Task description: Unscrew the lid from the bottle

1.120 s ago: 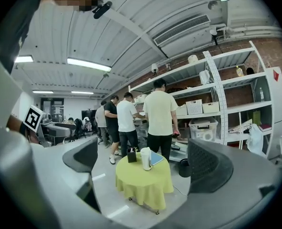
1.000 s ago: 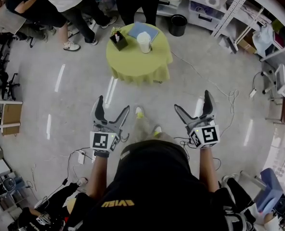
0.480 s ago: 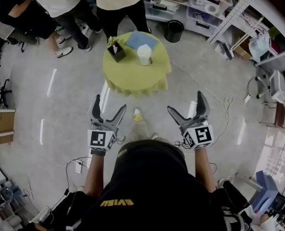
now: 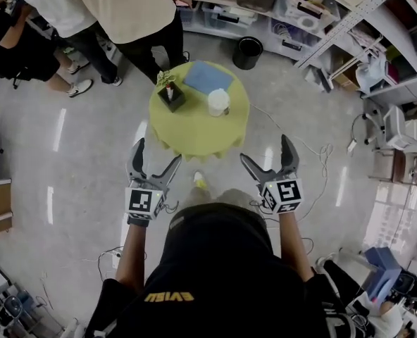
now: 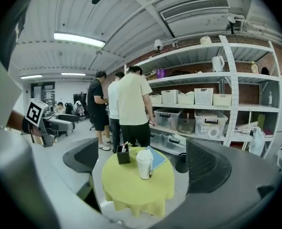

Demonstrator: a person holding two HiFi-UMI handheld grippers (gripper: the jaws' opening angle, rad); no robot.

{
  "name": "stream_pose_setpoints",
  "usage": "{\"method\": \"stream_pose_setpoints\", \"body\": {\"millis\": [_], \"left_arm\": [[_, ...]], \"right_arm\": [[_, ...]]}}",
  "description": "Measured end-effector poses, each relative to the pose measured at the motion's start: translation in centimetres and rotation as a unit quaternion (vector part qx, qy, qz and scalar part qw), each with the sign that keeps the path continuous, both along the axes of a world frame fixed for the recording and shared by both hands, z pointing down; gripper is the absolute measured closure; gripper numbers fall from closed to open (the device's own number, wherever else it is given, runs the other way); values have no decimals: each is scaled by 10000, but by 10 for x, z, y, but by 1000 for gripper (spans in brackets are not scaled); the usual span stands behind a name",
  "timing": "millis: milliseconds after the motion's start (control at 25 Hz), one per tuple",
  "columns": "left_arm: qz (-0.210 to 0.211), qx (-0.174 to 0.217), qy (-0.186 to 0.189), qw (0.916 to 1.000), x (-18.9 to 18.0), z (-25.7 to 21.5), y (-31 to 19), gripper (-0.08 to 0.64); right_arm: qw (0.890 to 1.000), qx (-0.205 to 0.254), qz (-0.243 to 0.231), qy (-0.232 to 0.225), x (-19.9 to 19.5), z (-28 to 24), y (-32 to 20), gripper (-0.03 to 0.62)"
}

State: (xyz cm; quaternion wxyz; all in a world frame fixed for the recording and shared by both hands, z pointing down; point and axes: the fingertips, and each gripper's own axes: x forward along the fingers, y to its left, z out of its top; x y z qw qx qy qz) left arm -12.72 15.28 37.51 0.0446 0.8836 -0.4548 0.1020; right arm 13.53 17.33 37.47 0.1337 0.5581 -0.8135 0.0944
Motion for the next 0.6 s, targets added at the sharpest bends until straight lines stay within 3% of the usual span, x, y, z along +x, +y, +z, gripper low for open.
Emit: {"method": "stream_pose_setpoints", "body": {"millis": [120, 320, 600], "left_arm": [[225, -177, 215, 9994, 2, 9, -23, 101], [520, -498, 209, 9972, 14, 39, -39, 101], [652, -769, 155, 9948, 37, 73, -73, 101]], "right_arm": [[9994, -267, 191, 47, -10, 14, -14, 32], [9966, -770, 248, 132, -24, 39, -25, 34], [9949, -973, 67, 241, -22, 51, -71, 40]]}}
